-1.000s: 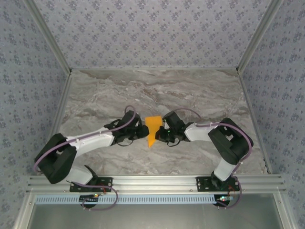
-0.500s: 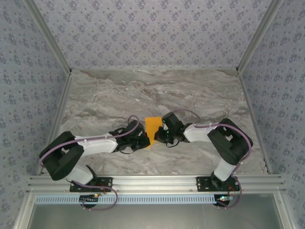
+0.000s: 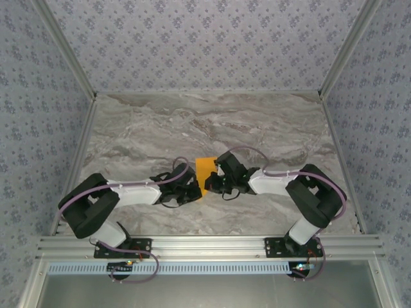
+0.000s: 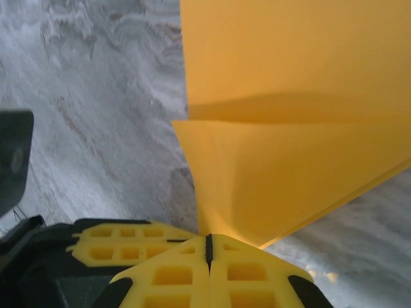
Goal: Fold a paper plane with a square sheet of paper (pick it up from the middle)
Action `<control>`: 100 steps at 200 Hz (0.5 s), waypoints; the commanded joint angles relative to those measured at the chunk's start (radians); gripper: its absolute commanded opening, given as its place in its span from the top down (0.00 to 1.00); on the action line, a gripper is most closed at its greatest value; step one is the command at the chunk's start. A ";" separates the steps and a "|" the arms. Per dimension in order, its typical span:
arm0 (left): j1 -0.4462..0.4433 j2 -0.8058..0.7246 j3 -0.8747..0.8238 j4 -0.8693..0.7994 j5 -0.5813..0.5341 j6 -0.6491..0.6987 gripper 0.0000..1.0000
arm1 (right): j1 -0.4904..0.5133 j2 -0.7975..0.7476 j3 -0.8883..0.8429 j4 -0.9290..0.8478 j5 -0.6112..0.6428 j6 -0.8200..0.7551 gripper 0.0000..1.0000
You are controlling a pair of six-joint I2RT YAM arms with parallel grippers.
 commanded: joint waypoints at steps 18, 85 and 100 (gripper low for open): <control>-0.007 0.016 0.027 -0.102 -0.018 0.015 1.00 | 0.017 0.050 -0.003 0.012 -0.001 -0.006 1.00; -0.007 0.037 0.033 -0.208 -0.027 0.001 1.00 | -0.017 0.102 0.014 -0.012 -0.002 -0.030 1.00; -0.007 0.043 0.033 -0.239 -0.025 0.002 1.00 | -0.043 0.101 0.020 -0.026 -0.006 -0.049 1.00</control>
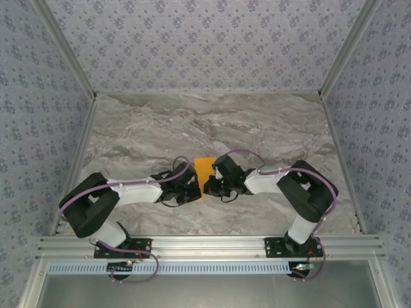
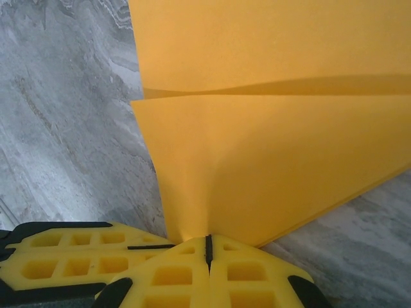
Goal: Fold a paper plane with a square sheet of paper (pick it up from the middle)
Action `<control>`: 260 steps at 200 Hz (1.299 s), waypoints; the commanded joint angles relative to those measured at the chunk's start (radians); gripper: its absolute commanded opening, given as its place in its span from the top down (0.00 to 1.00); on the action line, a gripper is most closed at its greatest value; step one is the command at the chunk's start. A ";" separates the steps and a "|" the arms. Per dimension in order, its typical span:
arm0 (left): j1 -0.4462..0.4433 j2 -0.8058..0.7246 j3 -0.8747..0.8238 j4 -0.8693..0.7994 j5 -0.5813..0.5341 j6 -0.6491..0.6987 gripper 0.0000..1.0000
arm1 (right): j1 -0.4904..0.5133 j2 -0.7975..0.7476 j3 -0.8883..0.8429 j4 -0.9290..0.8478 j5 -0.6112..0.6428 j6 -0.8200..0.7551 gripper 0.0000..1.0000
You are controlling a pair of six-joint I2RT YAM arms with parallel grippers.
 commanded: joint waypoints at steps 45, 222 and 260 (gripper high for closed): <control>-0.008 0.049 -0.025 -0.207 -0.021 0.000 1.00 | -0.173 0.058 0.059 -0.102 -0.001 -0.126 1.00; -0.007 0.027 0.005 -0.251 -0.061 0.036 1.00 | -0.045 0.062 0.081 -0.062 -0.065 -0.126 1.00; -0.007 0.029 -0.007 -0.249 -0.057 0.035 1.00 | -0.172 0.087 0.047 -0.079 -0.069 -0.179 1.00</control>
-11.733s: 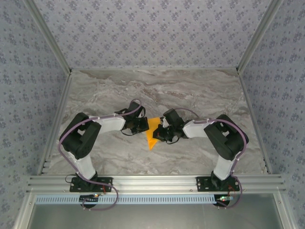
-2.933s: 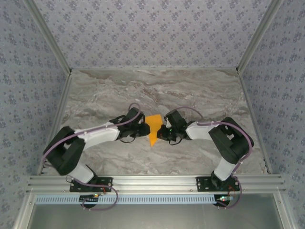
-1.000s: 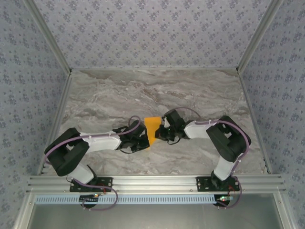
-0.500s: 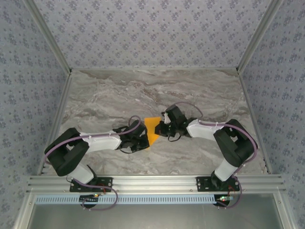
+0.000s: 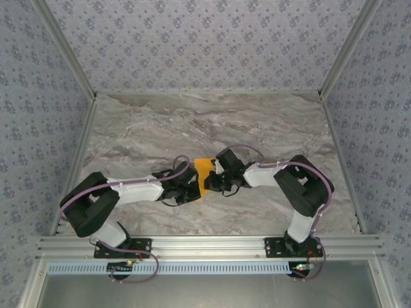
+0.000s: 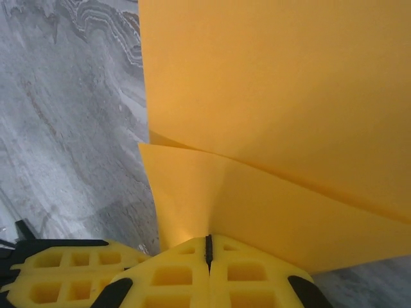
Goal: Fold a paper plane with a square sheet of paper (pick it up from the middle)
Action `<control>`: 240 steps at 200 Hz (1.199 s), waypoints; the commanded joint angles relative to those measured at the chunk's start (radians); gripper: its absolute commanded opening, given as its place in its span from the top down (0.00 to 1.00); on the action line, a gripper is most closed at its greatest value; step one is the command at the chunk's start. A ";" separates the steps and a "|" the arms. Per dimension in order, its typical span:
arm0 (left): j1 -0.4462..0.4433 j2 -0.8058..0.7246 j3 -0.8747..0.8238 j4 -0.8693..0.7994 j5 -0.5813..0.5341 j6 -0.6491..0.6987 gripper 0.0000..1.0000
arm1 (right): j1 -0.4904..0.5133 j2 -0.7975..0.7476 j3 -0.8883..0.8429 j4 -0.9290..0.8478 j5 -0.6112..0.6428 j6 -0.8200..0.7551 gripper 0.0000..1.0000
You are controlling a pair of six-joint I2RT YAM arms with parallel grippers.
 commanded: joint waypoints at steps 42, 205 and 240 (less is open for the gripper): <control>-0.006 0.011 -0.072 -0.099 -0.030 0.024 1.00 | -0.257 -0.093 -0.022 -0.166 0.065 -0.083 1.00; 0.032 0.023 0.148 -0.057 -0.133 0.130 0.95 | -0.164 -0.188 -0.124 -0.019 -0.035 0.115 0.54; 0.048 0.074 0.146 -0.077 -0.136 0.114 0.99 | -0.145 -0.137 -0.106 0.008 -0.042 0.132 0.57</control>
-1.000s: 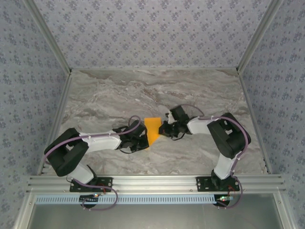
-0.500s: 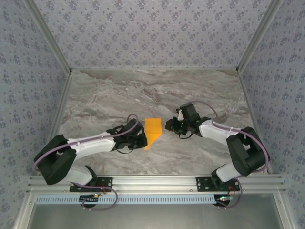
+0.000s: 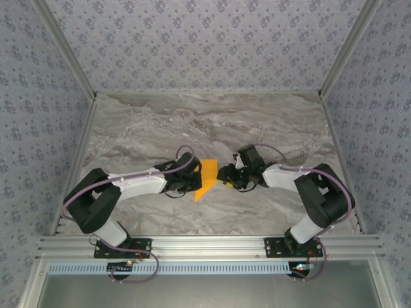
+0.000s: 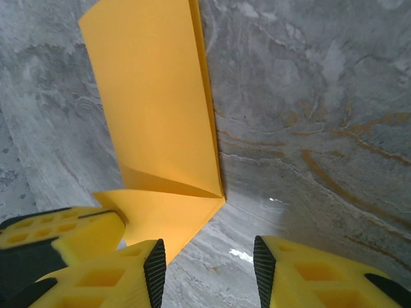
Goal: Fold a paper plane with a square sheet of paper (pick it up from the middle)
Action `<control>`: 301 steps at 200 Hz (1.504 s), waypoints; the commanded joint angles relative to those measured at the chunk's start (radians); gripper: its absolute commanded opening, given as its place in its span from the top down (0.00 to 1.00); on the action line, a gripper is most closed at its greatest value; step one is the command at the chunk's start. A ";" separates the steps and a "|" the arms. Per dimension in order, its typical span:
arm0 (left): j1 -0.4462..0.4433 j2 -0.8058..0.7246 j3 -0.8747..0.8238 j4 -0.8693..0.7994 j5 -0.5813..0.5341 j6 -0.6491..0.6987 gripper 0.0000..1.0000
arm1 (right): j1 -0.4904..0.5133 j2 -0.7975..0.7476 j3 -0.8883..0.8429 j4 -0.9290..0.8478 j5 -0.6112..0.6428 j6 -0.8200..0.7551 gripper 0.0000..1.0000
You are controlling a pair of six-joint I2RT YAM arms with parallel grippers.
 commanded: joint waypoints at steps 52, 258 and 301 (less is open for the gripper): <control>0.013 0.060 0.013 -0.079 -0.017 -0.048 1.00 | 0.040 0.084 0.057 0.033 -0.006 0.041 0.64; 0.018 0.094 0.135 -0.133 -0.073 0.041 1.00 | 0.043 0.051 0.065 -0.022 0.075 0.057 0.63; 0.020 0.114 0.111 -0.150 -0.113 0.015 1.00 | 0.044 0.064 0.075 -0.024 0.070 0.053 0.62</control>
